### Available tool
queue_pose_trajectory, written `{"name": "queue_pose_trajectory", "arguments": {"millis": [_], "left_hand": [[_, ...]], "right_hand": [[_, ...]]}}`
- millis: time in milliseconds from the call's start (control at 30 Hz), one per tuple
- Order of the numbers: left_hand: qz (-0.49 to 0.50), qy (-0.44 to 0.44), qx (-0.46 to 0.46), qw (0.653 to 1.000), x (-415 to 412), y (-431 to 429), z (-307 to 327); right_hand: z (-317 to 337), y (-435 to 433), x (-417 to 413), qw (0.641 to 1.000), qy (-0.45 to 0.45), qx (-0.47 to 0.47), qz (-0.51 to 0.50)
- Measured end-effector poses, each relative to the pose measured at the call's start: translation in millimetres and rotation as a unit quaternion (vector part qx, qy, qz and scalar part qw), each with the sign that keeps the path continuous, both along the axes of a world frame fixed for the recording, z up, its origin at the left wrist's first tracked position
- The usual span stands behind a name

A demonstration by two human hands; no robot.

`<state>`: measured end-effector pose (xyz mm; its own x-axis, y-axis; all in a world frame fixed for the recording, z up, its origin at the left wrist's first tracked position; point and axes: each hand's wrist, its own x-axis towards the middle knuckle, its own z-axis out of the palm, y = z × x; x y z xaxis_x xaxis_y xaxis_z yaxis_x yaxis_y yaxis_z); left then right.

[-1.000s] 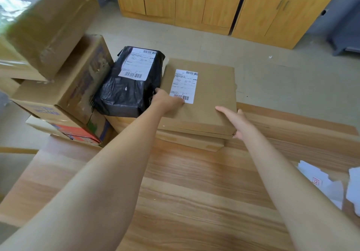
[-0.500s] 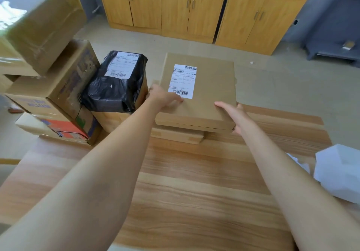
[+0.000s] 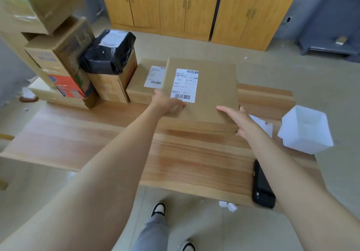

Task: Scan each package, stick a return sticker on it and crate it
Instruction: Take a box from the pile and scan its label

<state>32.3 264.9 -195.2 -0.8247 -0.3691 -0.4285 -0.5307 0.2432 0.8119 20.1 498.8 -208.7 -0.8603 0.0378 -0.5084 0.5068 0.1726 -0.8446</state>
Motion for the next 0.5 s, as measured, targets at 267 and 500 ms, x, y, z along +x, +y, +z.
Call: {"name": "queue_pose_trajectory", "arguments": {"millis": [267,500], "left_hand": [[0.022,-0.068,0.015,0.997,81.6,22.4,-65.0],[0.01,-0.093,0.023,0.995,100.7,21.6,-97.7]], "right_hand": [[-60.1,24.9,74.4,0.996,-0.075,0.007,0.047],[-99.7,23.8,97.2,0.994,-0.108,-0.017,0.021]]}}
